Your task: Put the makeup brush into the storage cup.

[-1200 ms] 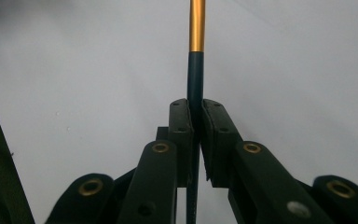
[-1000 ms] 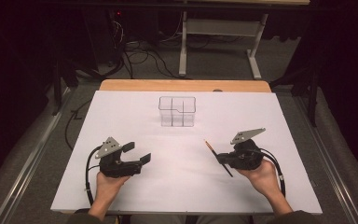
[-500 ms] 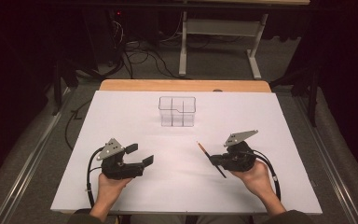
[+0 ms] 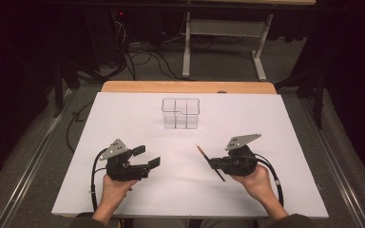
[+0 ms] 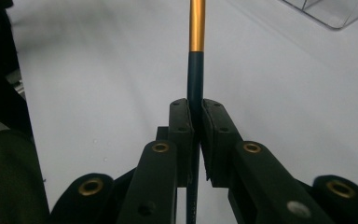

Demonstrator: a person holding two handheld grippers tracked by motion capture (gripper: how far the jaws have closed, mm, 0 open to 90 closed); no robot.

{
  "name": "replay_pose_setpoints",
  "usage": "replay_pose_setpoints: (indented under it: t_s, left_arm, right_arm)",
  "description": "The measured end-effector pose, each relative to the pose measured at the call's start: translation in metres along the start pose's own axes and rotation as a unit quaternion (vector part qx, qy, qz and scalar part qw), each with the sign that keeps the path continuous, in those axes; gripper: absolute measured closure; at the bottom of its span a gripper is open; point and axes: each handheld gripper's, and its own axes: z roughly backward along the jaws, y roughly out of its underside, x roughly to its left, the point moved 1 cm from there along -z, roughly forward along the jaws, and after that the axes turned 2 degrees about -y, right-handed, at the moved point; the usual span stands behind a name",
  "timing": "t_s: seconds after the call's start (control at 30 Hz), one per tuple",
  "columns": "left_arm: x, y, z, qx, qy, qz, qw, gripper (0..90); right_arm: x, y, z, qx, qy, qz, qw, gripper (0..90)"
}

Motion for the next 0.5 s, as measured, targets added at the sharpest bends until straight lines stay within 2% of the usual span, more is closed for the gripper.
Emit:
replay_pose_setpoints:
  t_s: [0.2, 0.3, 0.33, 0.5]
  left_arm:
    - [-0.006, -0.002, -0.001, 0.004, 0.008, 0.003, 1.0, 21.3]
    - [-0.009, -0.003, -0.002, 0.009, 0.008, -0.004, 0.9999, 21.3]
    - [-0.011, -0.003, -0.002, 0.011, 0.007, -0.008, 0.9999, 21.3]
    - [-0.013, -0.006, -0.007, 0.014, 0.013, -0.009, 0.9998, 21.8]
  right_arm:
    - [0.006, -0.001, -0.002, -0.002, 0.0, 0.005, 1.0, 85.2]
    - [0.007, -0.002, 0.0, -0.009, 0.004, 0.009, 0.9999, 85.2]
    - [0.007, -0.002, 0.001, -0.008, 0.006, 0.004, 0.9999, 85.2]
    - [0.005, -0.002, 0.002, -0.013, 0.008, 0.004, 0.9999, 85.1]
